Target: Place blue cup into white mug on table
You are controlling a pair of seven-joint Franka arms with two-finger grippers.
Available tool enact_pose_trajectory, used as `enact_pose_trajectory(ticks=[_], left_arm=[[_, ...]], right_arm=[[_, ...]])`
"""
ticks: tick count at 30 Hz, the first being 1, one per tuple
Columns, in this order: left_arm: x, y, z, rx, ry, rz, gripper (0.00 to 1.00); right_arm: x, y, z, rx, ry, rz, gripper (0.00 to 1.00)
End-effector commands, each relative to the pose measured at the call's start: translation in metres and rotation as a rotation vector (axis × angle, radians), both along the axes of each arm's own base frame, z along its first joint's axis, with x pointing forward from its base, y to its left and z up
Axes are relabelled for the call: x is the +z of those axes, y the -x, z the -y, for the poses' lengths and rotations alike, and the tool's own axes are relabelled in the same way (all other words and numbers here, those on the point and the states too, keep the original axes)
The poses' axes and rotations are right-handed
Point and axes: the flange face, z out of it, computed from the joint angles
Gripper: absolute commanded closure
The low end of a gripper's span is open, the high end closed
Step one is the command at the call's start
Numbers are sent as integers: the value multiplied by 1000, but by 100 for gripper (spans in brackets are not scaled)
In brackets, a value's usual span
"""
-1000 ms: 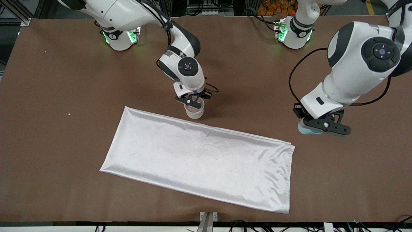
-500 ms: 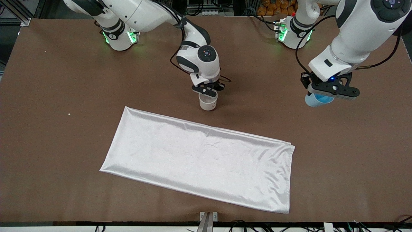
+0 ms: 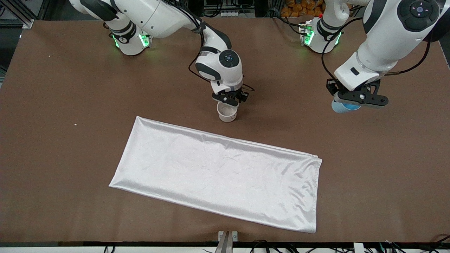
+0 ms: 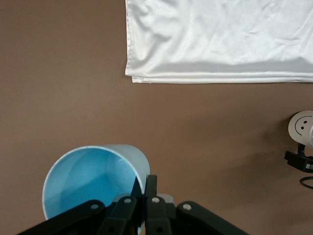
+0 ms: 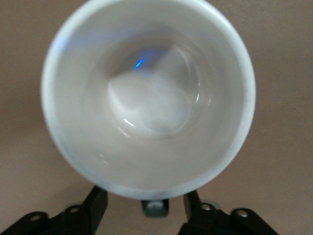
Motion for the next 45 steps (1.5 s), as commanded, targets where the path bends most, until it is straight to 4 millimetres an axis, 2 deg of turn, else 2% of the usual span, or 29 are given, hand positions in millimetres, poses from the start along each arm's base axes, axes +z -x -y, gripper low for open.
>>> enact_pose_trajectory(ticks=[1,5,11,15,20,27,31,40,45], left_arm=[[6,6,5,6,-6,0,100],[7,5,8,2,-3,4,100],[12,6,29,-35,0,16,100],[16,7,51,-77,4,29,100],[25,14,83,-128,13,49,100],[28,11,107,-164,30,56,100],[24,9,118,-182,35,52,100],[16,10,179,-270,60,51,100],[1,19,213,-314,75,51,100]], right_arm=[[20,0,-15,-5,11,6,0],[43,-6,-21,-5,47,-10,0],[84,-20,-28,-13,41,-3,0],[109,-36,-23,-26,28,-2,0],[144,-65,1,-26,-4,29,0],[167,-124,66,85,-1,-1,0],[170,-157,106,148,10,-1,0],[159,-219,187,230,33,9,0],[151,-256,262,305,58,7,0]])
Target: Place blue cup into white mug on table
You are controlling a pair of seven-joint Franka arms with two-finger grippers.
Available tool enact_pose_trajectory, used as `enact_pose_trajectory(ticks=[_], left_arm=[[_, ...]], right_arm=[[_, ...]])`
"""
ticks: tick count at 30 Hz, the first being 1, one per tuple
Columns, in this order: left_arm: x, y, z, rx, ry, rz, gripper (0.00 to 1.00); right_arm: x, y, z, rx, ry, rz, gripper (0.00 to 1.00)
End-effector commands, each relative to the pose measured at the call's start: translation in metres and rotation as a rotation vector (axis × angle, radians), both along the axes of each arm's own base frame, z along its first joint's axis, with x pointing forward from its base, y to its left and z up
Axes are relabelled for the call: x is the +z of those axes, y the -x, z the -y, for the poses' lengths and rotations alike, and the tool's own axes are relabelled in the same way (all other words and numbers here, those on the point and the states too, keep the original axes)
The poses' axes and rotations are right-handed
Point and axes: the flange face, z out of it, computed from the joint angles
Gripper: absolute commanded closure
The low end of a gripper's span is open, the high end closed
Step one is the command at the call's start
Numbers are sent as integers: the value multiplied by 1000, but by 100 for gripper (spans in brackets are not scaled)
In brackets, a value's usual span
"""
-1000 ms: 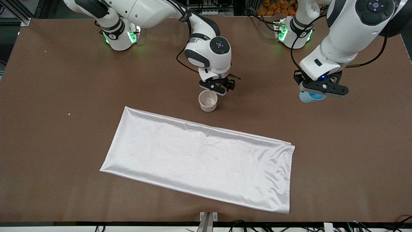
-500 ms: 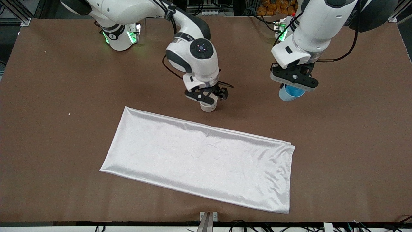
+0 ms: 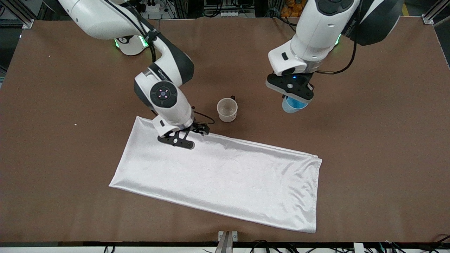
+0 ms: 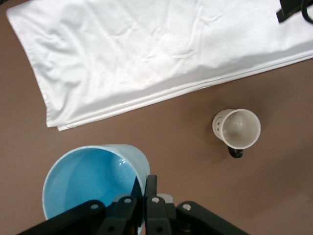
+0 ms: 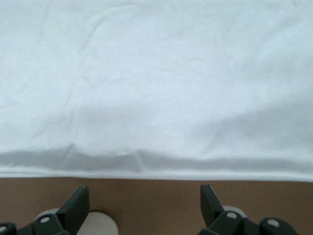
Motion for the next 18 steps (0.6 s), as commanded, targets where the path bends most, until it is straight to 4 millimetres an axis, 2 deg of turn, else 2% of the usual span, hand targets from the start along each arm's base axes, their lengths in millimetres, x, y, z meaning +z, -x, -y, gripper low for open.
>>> enact_pose_trajectory(ticks=[1,4,8,10,15,18], left_arm=[[-11,1,39,-27,15,17,100],[-18,8,60,-36,31,32,100],[-35,16,87,-47,27,63,100],[-46,21,102,-51,37,64,100],[-69,50,144,-38,24,87,100],[-81,66,163,-37,-13,124,100]], right_arm=[[6,-30,74,100,19,-2,0],[5,-37,119,179,57,-34,0],[13,-29,162,236,90,-37,0],[16,-21,176,245,94,-35,0],[21,-1,209,254,105,-38,0],[35,11,228,287,112,-33,0]])
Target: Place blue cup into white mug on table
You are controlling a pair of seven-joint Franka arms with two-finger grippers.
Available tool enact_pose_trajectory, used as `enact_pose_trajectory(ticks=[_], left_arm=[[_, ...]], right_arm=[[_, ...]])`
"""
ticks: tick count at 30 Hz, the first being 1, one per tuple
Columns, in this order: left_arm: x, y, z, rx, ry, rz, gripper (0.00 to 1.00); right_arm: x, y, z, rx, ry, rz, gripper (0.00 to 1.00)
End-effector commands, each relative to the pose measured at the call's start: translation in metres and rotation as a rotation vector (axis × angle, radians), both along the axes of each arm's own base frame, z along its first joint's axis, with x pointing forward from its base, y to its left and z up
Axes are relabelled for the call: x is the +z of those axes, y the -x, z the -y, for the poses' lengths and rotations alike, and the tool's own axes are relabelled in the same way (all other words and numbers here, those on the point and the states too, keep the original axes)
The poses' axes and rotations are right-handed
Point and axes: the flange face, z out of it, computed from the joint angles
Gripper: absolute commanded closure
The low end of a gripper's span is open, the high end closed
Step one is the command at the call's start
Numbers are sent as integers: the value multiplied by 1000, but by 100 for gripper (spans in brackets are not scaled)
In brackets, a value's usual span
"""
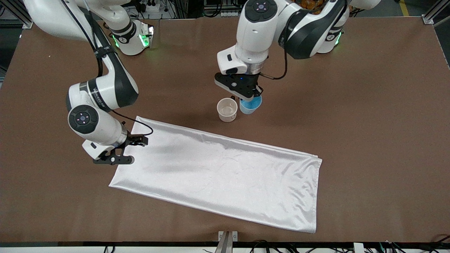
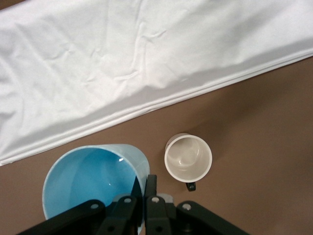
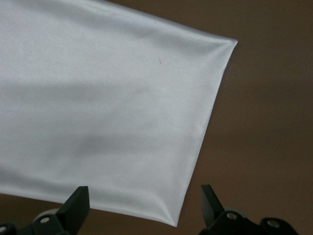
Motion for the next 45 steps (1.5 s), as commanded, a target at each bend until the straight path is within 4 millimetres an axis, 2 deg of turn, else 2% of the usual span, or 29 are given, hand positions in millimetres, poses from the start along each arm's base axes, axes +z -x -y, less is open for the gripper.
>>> enact_pose_trajectory(ticks=[1,6,11,13,16,18,22,28,35,45], left_arm=[[-16,23,36,28,-46,67,100],[-36,33,50,49,-51,62,100],[-53,40,63,36,-33,60,100],[-60,40,66,44,-23,61,100],[-68,48,76,33,-14,61,100],[-72,50,79,26,-14,65,100],[-84,52,82,29,-24,65,100],[-105,71,92,40,-29,76,100],[-123,77,90,29,-16,93,100],[-138,85,86,14,-9,90,100]], right_arm=[[29,44,33,51,3,13,0],[67,75,56,30,10,53,0],[104,91,82,40,13,30,0],[119,91,96,30,13,21,0],[139,92,107,-18,-34,11,0],[159,89,117,-54,-83,14,0],[192,83,122,-64,-95,34,0],[210,77,122,-62,-97,64,0],[233,64,124,-40,-103,117,0],[234,54,127,-26,-110,131,0]])
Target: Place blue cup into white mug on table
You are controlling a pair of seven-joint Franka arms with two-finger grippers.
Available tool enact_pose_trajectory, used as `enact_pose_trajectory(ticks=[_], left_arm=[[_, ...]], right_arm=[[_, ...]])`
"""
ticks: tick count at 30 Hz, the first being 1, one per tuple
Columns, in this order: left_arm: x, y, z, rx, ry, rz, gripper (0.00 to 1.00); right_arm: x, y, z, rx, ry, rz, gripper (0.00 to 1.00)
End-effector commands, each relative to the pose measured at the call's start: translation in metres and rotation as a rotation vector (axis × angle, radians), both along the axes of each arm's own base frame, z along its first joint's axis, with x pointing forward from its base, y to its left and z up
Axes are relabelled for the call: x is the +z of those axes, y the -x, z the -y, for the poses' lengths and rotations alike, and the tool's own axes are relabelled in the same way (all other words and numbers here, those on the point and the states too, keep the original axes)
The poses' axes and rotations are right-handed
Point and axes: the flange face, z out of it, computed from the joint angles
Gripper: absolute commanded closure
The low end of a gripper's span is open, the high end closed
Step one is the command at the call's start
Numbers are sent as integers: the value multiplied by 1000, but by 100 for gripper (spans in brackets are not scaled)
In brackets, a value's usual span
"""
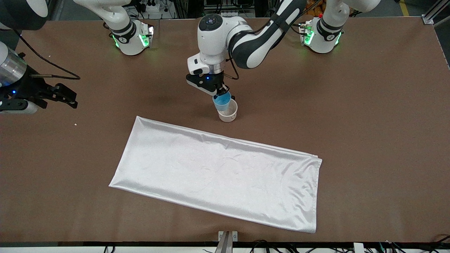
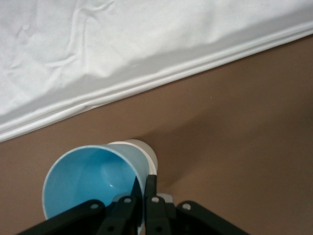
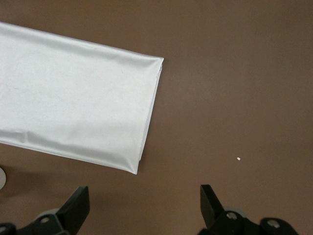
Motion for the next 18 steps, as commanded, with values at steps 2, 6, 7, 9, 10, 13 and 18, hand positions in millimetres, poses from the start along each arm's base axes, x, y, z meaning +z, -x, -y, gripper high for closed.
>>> enact_pose_trajectory(ticks=[2,6,7,9,10,13,18], left_arm=[[-8,8,-5,-6,6,28,100],[-12,9,-6,-8,4,25,100],[-12,9,-6,-8,4,25,100],[-16,11,-8,-10,-1,21,100],[-17,11,-8,-11,-2,22,100],[-18,12,-8,-15,-1,26,100],[-23,16,-12,-32,-1,37,100]], right_arm=[[4,-17,3,10,-22,10,0],[13,-22,3,12,-27,25,0],[14,-22,4,10,-27,25,0],[15,-21,6,9,-23,22,0],[15,-20,7,7,-21,18,0],[15,-19,13,0,-18,3,0],[15,-16,15,15,-15,-13,0]])
